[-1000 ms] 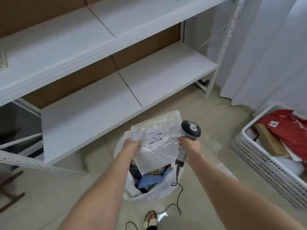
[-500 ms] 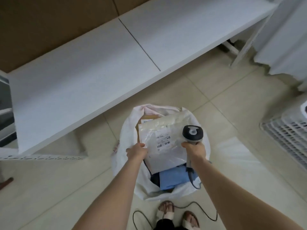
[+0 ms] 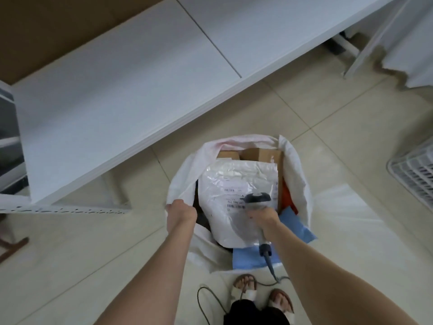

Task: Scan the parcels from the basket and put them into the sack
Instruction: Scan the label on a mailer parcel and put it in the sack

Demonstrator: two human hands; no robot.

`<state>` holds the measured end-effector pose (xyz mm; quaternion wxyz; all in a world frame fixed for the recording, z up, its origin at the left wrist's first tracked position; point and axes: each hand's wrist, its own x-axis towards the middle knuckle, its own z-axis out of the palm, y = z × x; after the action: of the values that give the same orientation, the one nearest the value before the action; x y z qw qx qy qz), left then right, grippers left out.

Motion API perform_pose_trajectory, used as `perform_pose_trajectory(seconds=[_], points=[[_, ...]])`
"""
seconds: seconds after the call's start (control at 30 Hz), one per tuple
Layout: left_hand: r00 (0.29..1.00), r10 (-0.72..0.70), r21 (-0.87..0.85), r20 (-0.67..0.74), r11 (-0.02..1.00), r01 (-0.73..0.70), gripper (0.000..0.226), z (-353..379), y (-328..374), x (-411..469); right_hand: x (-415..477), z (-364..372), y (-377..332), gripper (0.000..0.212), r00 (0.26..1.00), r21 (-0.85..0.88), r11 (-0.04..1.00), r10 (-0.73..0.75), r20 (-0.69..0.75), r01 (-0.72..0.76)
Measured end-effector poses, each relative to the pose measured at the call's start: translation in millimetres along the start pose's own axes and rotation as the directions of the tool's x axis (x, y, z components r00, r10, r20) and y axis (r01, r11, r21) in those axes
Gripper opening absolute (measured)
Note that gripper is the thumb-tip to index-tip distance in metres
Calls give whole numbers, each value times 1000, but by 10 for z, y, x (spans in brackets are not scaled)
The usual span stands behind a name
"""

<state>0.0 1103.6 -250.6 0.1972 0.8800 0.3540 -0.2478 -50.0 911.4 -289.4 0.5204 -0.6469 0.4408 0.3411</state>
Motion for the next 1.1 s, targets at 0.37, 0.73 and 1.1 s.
perform_pose_trajectory(seconds=[0.37, 0.73, 1.1], points=[[996, 76, 229, 54, 969, -87, 47, 72, 385, -353, -207, -857, -78, 45, 906, -174, 982, -9, -422, -71], [988, 143, -96, -57, 984, -147, 38, 368, 374, -5, 280, -972, 157, 18, 969, 141, 987, -42, -243, 78], [952, 220, -321, -215, 904, -281, 46, -779, 591, -1010, -1240, -1150, -304, 11, 893, 377, 873, -130, -431, 308]])
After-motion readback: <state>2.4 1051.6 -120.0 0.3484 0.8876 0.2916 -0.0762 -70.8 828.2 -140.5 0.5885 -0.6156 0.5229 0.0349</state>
